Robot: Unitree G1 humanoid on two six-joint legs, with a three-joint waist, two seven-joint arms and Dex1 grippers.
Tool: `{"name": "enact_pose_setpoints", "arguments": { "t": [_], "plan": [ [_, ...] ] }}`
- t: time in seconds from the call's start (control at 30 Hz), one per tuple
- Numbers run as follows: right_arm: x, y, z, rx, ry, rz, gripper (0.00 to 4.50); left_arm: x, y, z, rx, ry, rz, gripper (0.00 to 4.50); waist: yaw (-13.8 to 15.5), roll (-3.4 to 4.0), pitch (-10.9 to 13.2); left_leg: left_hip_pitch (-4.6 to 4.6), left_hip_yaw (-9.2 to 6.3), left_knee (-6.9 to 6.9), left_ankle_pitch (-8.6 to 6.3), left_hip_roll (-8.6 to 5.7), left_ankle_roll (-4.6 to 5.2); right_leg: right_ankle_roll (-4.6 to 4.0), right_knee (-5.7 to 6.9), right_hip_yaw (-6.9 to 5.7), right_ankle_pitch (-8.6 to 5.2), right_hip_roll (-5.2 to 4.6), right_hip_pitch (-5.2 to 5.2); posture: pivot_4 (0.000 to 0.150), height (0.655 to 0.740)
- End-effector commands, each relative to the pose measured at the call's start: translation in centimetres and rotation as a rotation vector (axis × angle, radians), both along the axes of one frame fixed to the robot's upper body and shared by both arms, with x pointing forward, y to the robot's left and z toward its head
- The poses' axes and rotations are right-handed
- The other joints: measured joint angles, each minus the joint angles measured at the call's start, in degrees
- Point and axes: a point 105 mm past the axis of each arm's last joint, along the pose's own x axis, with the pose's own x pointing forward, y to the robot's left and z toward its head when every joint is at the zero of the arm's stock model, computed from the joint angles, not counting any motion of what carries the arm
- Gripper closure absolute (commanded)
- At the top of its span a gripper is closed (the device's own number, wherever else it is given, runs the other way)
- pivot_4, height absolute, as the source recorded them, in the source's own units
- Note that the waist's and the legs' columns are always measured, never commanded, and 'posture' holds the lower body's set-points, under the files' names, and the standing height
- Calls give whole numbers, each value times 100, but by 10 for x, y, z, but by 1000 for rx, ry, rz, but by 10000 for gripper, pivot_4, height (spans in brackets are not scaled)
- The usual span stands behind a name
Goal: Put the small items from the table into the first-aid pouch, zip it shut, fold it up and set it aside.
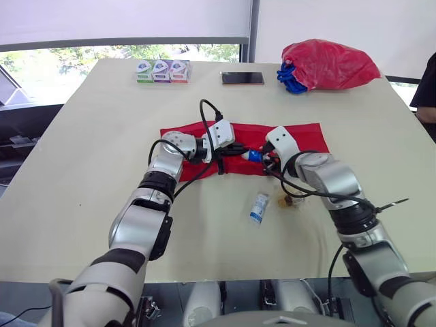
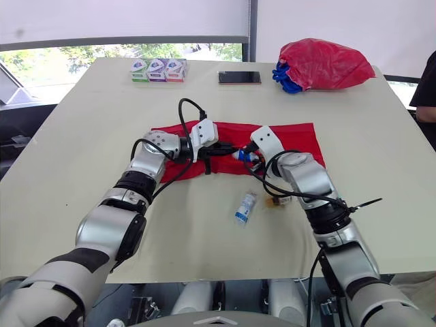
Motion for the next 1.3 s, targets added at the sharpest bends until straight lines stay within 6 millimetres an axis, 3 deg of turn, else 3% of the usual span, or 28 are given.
{"name": "enact_pose_setpoints", "arguments": {
  "t": [0.03,0.23,0.43,0.7,0.93,1.3],
  "plan": [
    [4,8,13,47,-22,-25,44607,-2,-9,13,-44,-43,-28,45000,-1,0,0,-1,0,0,0,0,0,0,0,0,0,0,0,1500,7400],
    [1,21,21,118,-15,-10,44607,-1,-10,11,-44,-35,-21,45000,-23,0,0,-1,-5,0,-2,-1,3,0,-3,3,0,-2,0,1500,7400],
    [-10,21,22,141,10,58,16565,0,-8,9,-38,-30,-7,45000,-42,1,1,0,-23,-1,-4,0,7,0,-3,4,0,-1,-1,1500,7400],
    [-22,18,26,141,27,152,16565,1,-6,9,-34,-28,-2,45000,-46,1,1,0,-28,-1,-5,0,10,0,-3,4,0,0,-1,1500,7400],
    [-29,5,18,43,21,212,16565,1,-6,9,-32,-28,0,45000,-44,1,1,-1,-28,-1,-7,0,11,1,-5,4,0,-2,-1,1500,7400],
    [-31,-10,30,32,-29,284,16565,1,-6,9,-33,-29,-1,45000,-41,0,1,-2,-26,-2,-7,0,13,1,-7,5,-1,-2,-3,1500,7400]
  ]
}}
